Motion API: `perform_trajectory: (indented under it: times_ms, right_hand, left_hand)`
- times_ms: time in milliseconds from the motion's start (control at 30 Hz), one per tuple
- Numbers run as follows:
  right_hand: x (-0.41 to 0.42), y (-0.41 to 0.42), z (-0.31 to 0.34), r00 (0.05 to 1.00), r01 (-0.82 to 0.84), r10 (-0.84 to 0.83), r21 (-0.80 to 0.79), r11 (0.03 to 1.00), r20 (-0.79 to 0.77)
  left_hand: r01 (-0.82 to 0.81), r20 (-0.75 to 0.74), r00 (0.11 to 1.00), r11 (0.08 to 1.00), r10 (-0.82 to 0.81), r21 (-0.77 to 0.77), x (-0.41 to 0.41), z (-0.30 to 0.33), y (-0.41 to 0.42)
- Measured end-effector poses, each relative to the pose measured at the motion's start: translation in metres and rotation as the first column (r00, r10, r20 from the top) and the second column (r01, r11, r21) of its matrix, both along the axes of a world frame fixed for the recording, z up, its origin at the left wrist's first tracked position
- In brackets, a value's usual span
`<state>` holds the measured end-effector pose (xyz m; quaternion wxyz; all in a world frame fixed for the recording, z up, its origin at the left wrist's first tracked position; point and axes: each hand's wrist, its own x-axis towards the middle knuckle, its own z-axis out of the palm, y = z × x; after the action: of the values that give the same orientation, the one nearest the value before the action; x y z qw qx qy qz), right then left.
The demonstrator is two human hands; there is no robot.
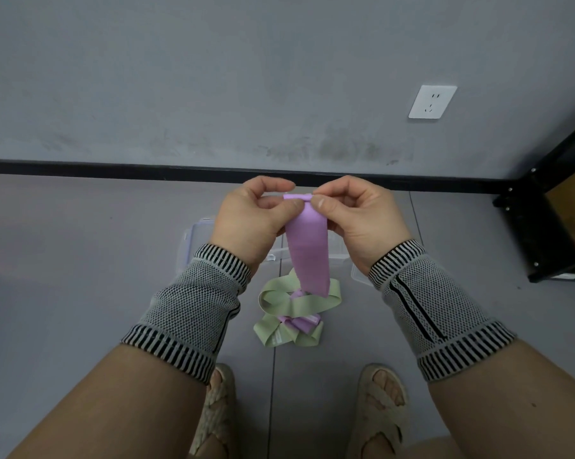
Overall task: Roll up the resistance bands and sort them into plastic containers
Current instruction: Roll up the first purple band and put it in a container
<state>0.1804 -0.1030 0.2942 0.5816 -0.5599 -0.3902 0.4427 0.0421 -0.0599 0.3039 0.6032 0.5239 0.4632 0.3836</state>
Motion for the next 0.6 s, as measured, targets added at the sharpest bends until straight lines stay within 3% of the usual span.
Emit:
perform_trajectory:
  times_ms: [400, 600]
  right_hand:
    - [-0.004, 0.0, 0.004, 0.999, 0.032, -0.034, 0.052, 0.998, 0.041]
    - [-0.0032, -0.0001, 0.0003, 0.992, 0.121, -0.122, -0.019, 0.992, -0.039]
  left_hand:
    - [0.016, 0.07, 0.997, 1.0, -0.015, -0.02, 0.0011, 0.0033, -0.0029]
    - [-0.022, 0.035, 0.999, 1.0, 0.021, 0.019, -0.0003, 0.0012, 0.0005]
